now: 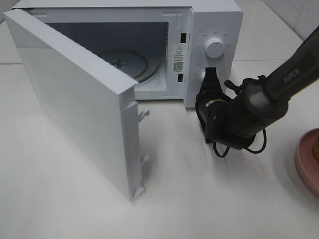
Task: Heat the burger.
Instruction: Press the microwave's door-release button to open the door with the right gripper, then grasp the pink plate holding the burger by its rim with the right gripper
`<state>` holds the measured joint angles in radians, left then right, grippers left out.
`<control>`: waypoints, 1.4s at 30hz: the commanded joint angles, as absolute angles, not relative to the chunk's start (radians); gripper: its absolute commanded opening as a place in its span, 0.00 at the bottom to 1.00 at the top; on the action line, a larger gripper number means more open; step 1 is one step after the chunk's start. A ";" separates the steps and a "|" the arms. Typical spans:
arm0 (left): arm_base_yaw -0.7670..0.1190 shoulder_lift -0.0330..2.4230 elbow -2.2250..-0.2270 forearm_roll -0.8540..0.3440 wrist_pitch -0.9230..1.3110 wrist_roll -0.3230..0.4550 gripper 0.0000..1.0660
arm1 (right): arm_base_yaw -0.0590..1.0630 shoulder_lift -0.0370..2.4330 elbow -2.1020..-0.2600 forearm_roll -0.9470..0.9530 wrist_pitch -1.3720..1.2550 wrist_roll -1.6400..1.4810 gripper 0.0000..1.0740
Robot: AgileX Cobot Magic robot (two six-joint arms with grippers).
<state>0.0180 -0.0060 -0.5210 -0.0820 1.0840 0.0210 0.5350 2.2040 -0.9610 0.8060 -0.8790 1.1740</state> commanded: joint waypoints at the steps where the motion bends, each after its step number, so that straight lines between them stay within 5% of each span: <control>1: 0.018 -0.021 -0.519 -0.083 1.071 0.022 0.94 | 0.480 2.175 -1.025 0.722 -1.147 1.161 0.00; 21: 0.018 -0.021 -0.519 -0.083 1.071 0.022 0.94 | 0.551 2.034 -0.800 0.694 -0.822 1.123 0.00; 42: 0.018 -0.021 -0.519 -0.083 1.071 0.022 0.94 | 0.548 1.744 -0.734 0.644 -0.210 0.260 0.02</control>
<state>0.0180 -0.0060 -0.5210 -0.0820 1.0840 0.0210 0.5470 1.7760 -0.7360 0.6580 -0.3010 0.4150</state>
